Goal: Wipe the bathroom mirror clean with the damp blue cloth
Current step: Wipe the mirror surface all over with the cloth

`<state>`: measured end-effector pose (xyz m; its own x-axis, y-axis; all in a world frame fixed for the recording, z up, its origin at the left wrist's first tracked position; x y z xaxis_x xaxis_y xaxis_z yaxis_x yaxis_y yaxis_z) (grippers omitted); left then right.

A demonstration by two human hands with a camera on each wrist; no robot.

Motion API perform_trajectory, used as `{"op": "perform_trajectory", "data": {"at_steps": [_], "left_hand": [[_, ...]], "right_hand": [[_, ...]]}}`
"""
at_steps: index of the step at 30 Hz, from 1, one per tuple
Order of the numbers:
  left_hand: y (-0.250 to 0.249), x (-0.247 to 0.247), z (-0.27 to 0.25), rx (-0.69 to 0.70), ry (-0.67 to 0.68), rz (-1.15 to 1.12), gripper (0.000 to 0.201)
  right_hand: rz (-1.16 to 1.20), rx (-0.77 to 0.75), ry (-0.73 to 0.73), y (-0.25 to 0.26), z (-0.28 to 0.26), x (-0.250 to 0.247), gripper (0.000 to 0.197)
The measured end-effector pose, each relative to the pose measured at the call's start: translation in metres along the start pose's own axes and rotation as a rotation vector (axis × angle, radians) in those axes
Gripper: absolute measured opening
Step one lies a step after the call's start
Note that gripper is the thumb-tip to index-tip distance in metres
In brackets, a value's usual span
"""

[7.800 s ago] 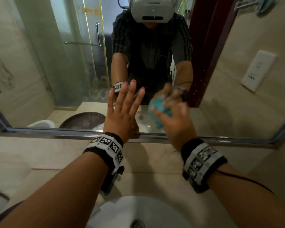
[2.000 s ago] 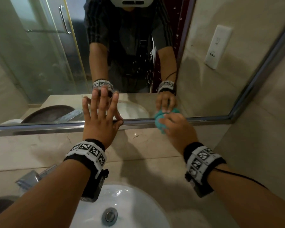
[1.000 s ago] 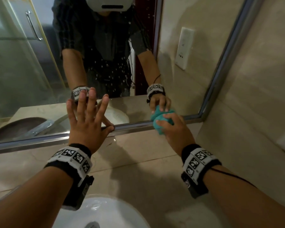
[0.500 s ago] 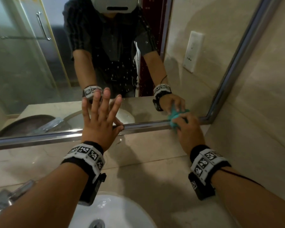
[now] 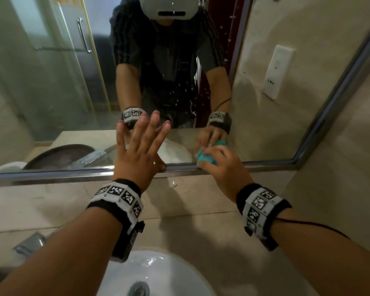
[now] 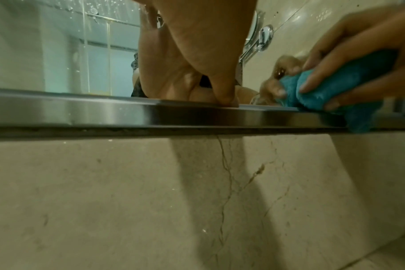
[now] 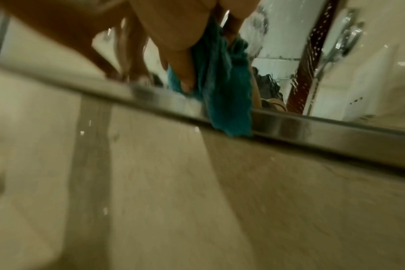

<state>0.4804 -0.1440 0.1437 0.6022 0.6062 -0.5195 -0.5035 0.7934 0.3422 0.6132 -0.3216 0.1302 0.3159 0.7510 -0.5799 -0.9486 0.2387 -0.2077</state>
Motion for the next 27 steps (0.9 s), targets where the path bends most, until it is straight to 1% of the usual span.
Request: {"op": "perform_trajectory", "data": {"at_steps": [1,3,5,7,8,9,11,12,13,14,15,16,17,20,21,22,23,24,26,27], "left_hand": [[0.0,0.0,0.0,-0.004,-0.002,-0.003,0.122],[0.0,-0.002,-0.001,-0.01,-0.007,-0.002,0.121],[0.001,-0.003,-0.002,-0.011,-0.021,0.006,0.12],[0.001,-0.004,-0.001,-0.007,-0.031,0.006,0.12],[0.0,-0.005,-0.001,-0.005,-0.038,-0.005,0.119],[0.0,-0.007,-0.001,-0.009,-0.051,-0.024,0.119],[0.005,-0.012,0.0,-0.031,-0.076,-0.064,0.119],[0.01,-0.016,0.001,-0.041,-0.077,-0.078,0.12],[0.015,-0.019,0.003,-0.046,-0.076,-0.082,0.121],[0.02,-0.021,0.005,-0.051,-0.08,-0.079,0.121],[0.024,-0.022,0.008,-0.062,-0.082,-0.075,0.122],[0.026,-0.024,0.011,-0.077,-0.071,-0.077,0.123],[0.026,-0.025,0.013,-0.089,-0.054,-0.084,0.125],[0.023,-0.021,0.013,-0.112,-0.057,-0.084,0.124],[0.023,-0.02,0.012,-0.109,-0.058,-0.081,0.124],[0.023,-0.019,0.012,-0.106,-0.057,-0.077,0.123],[0.022,-0.018,0.011,-0.102,-0.06,-0.075,0.123],[0.023,-0.017,0.011,-0.103,-0.067,-0.072,0.123],[0.023,-0.017,0.011,-0.107,-0.077,-0.072,0.122],[0.023,-0.017,0.012,-0.108,-0.079,-0.074,0.122]], "right_hand": [[0.007,0.01,-0.028,-0.003,0.009,-0.005,0.029],[0.022,0.059,-0.173,-0.001,0.043,-0.023,0.029],[0.055,0.171,-0.295,0.004,0.084,-0.039,0.034],[0.085,0.245,-0.386,0.009,0.106,-0.041,0.032],[0.08,0.221,-0.387,0.013,0.104,-0.035,0.028],[0.07,0.149,-0.352,0.015,0.094,-0.026,0.027],[0.029,-0.039,-0.209,0.016,0.058,-0.006,0.026],[0.015,-0.089,-0.128,0.015,0.042,-0.002,0.03],[0.016,-0.097,-0.064,0.013,0.034,-0.003,0.033],[0.027,-0.09,-0.046,0.01,0.035,-0.008,0.032],[0.038,-0.078,-0.062,0.008,0.045,-0.014,0.029],[0.051,-0.054,-0.109,0.01,0.063,-0.023,0.026],[0.068,-0.012,-0.185,0.012,0.085,-0.033,0.027],[0.115,0.198,-0.399,0.014,0.148,-0.06,0.034],[0.12,0.244,-0.451,0.017,0.16,-0.061,0.034],[0.113,0.251,-0.468,0.023,0.164,-0.058,0.034],[0.085,0.214,-0.443,0.029,0.158,-0.05,0.035],[0.05,0.142,-0.383,0.036,0.147,-0.036,0.037],[0.034,-0.036,-0.198,0.044,0.107,-0.009,0.042],[0.045,-0.096,-0.109,0.043,0.087,-0.002,0.043]]}}
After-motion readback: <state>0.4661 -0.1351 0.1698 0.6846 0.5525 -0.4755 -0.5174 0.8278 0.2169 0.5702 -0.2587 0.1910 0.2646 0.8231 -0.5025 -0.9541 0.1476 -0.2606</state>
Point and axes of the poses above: each hand's wrist, its own z-axis towards the middle knuckle, its own x-axis out of the palm, y = z × x, the point moved 2 cm from there along z, towards the middle knuckle, and after that the axes turned 15 degrees about -y, right-handed, at the moved point
